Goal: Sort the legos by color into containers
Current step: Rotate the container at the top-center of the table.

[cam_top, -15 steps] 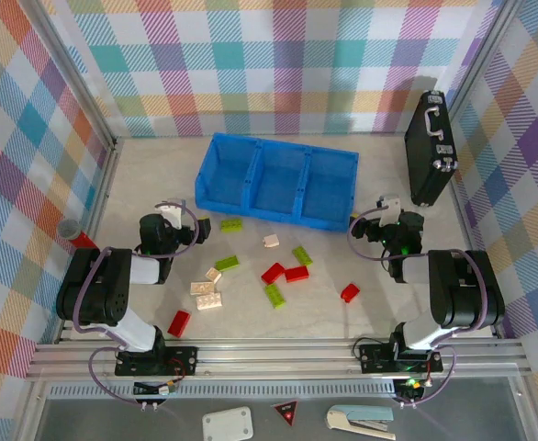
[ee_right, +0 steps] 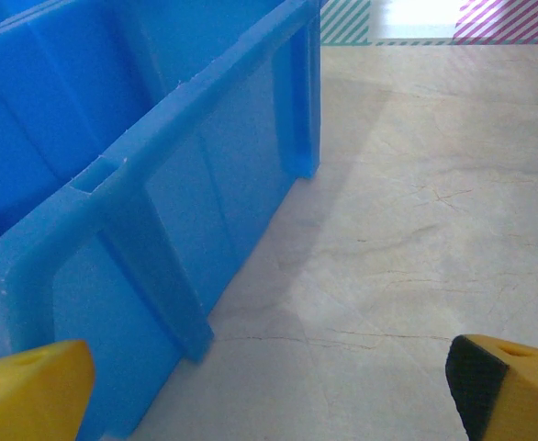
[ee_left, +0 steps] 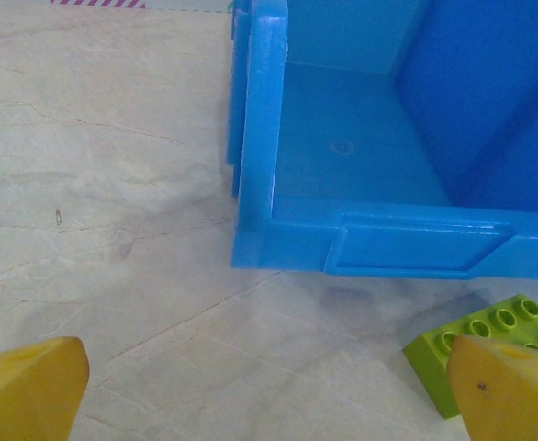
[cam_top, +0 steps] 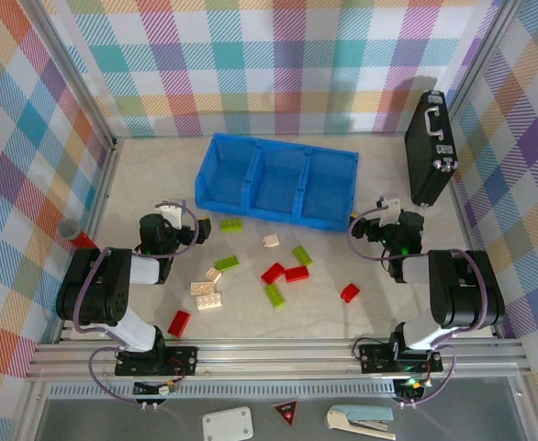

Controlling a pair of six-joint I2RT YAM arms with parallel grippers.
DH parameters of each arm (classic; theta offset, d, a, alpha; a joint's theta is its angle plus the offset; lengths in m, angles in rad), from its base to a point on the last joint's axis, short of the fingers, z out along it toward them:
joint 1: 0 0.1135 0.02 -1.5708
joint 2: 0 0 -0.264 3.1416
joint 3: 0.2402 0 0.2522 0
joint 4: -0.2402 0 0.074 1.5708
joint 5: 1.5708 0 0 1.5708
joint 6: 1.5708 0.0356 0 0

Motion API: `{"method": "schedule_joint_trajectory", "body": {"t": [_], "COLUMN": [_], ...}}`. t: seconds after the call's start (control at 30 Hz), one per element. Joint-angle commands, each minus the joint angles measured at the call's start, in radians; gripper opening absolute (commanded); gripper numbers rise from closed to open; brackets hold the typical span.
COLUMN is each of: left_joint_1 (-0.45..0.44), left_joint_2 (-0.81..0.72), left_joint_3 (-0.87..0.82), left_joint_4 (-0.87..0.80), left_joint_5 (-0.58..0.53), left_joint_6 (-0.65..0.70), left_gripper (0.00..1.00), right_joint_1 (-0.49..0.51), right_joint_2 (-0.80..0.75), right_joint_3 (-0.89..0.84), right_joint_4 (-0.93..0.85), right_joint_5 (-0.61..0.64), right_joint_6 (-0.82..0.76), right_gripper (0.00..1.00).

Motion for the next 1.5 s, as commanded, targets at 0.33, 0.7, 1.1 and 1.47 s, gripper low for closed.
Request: {"method": "schedule_joint_trajectory", "body": {"t": [0.33,0.7,1.1,1.47], "left_joint_1": [0.003,-0.005,-0.015,-0.039], "left_joint_2": [0.001,0.001,-0.280,-0.222], "left_joint_3": [0.006,0.007,0.196,0.497], "left_joint_4": [0.006,-0.001,-0.526,-1.168], "left_joint_5": [-0.139,-0.156,-0.178,-0.112], "left_joint_6": [-0.034,-0.031,-0.068,-0.311], "left_gripper": [1.00,1.00,1.00,0.89], "right_joint_1": [-0.004,-0.004,-0.002,0.043], "right_joint_2": [0.000,-0.016,-0.316,-0.359], "right_joint_3": [0.010,0.030,0.125,0.250], "right_joint_4": [0.002,-0.045,-0.535,-0.905], "right_joint_5": [-0.018,0.029,0.047,-0.200], "right_joint_6": [-0.003,0.014,0.085,0.502], "right_gripper": [0.99,0.99,0.99,0.90]}}
